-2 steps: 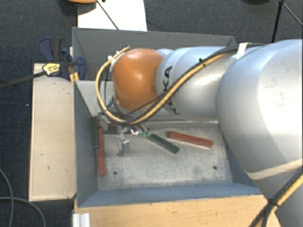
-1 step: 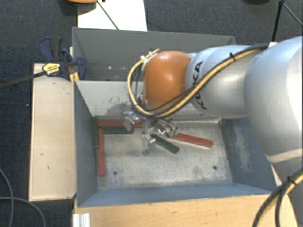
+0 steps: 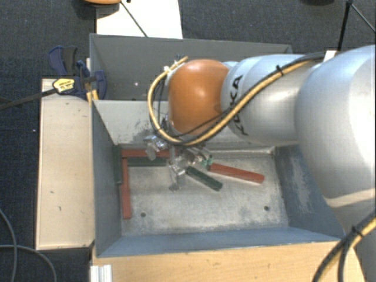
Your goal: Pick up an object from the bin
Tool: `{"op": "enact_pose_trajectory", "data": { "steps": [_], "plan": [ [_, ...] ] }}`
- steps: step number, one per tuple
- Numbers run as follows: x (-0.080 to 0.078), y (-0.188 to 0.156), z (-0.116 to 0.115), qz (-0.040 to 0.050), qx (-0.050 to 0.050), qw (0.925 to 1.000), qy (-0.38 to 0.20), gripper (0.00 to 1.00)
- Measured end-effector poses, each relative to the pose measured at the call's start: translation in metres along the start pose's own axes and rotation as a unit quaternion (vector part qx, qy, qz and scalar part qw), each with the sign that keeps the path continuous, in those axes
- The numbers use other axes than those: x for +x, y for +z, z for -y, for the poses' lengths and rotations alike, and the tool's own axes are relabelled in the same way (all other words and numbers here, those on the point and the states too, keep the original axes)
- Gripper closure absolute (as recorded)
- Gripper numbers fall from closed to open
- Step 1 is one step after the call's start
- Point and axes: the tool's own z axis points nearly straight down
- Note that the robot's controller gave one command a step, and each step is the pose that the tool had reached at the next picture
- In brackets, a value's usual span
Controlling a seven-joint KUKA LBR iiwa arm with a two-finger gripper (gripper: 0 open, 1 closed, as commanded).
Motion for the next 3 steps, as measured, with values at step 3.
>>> {"op": "enact_pose_trajectory", "data": {
  "steps": [3],
  "plan": [
    [0.042, -0.028, 0.072, -0.0007, 0.000, 0.9995, -0.032, 0.00]
  ]
}}
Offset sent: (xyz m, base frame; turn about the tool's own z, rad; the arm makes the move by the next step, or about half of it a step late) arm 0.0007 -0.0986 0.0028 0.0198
